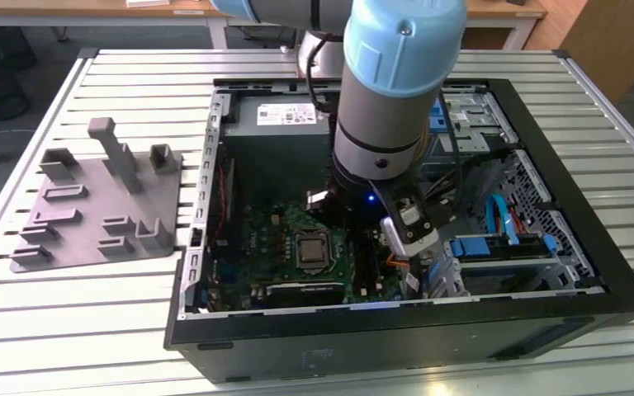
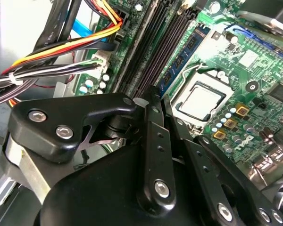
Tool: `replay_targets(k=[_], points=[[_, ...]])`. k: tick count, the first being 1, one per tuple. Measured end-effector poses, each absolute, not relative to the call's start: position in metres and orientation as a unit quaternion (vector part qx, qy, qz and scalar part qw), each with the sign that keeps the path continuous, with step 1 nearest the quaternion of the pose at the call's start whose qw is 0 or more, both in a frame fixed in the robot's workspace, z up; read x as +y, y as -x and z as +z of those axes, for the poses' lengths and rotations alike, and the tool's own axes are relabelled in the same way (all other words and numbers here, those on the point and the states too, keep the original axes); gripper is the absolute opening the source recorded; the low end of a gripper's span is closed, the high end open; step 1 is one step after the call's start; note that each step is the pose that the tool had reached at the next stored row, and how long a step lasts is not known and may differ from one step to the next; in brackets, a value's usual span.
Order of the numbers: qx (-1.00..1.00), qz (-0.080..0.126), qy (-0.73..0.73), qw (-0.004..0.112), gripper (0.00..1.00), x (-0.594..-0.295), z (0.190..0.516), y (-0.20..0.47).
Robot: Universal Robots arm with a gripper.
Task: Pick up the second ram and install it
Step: 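Insert the second ram into the second slot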
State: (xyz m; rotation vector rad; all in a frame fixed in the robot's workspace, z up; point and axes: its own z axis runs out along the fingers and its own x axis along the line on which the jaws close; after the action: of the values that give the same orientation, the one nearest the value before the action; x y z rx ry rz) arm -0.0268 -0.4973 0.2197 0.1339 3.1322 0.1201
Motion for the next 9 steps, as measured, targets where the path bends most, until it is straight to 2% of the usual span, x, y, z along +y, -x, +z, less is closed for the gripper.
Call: replay_targets(k=[9], points=[[0.998, 0.037, -0.043, 0.002, 0.14, -0.4974, 0.2189, 0.0250]])
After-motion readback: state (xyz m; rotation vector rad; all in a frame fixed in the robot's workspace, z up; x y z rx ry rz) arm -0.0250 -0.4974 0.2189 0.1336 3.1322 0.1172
